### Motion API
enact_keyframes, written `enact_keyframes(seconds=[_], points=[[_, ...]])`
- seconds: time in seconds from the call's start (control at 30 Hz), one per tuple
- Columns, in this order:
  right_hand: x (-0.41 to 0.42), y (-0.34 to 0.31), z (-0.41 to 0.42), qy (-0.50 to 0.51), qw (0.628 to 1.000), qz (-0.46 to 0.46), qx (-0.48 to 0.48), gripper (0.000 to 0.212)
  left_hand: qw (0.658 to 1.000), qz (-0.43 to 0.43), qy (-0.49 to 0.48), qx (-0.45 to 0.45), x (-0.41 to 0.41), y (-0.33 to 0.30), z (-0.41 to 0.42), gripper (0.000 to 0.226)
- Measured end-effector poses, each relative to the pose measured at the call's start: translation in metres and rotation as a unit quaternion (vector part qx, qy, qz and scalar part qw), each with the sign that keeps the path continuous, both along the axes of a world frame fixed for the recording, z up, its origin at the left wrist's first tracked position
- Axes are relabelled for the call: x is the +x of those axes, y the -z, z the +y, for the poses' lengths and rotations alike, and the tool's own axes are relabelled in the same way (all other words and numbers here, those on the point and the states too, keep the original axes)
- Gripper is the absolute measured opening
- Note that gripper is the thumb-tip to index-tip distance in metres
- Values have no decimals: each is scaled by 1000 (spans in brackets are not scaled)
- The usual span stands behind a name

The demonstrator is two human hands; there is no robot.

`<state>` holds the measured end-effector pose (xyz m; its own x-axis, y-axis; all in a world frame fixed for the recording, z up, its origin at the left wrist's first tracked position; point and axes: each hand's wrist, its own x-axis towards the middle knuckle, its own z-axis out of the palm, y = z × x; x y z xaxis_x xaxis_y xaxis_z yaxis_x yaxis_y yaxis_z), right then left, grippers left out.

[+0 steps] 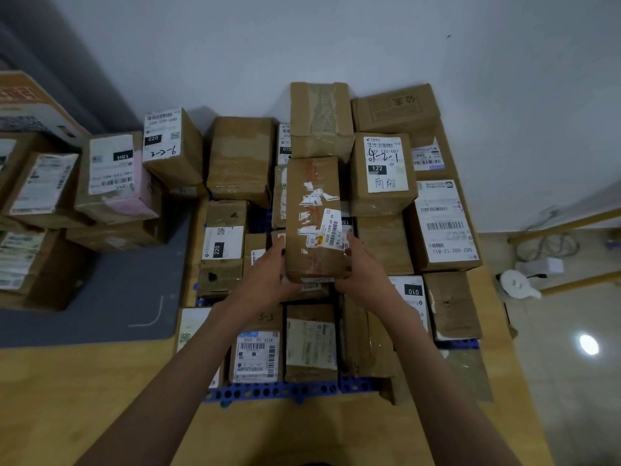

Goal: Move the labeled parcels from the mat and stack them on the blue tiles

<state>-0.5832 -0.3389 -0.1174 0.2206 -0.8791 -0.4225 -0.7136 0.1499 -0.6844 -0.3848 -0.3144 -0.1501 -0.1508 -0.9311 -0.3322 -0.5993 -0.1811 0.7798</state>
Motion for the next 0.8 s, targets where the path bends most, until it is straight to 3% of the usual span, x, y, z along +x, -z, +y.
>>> enact_keyframes(seconds=[0.17, 0.4, 0.7, 0.8], points=[[-7, -17, 11, -21, 999, 24, -18, 82, 1000, 11, 2, -5, 7, -20, 18, 87], [-12, -43, 42, -38, 996, 65, -38, 75, 986, -162, 36, 12, 24, -43, 52, 96], [1, -73, 92, -171, 973, 150, -28, 71, 966, -249, 69, 9, 49, -81, 117, 83], [14, -75, 109, -176, 975, 139, -4, 69, 962, -266, 59, 14, 63, -86, 138, 82]])
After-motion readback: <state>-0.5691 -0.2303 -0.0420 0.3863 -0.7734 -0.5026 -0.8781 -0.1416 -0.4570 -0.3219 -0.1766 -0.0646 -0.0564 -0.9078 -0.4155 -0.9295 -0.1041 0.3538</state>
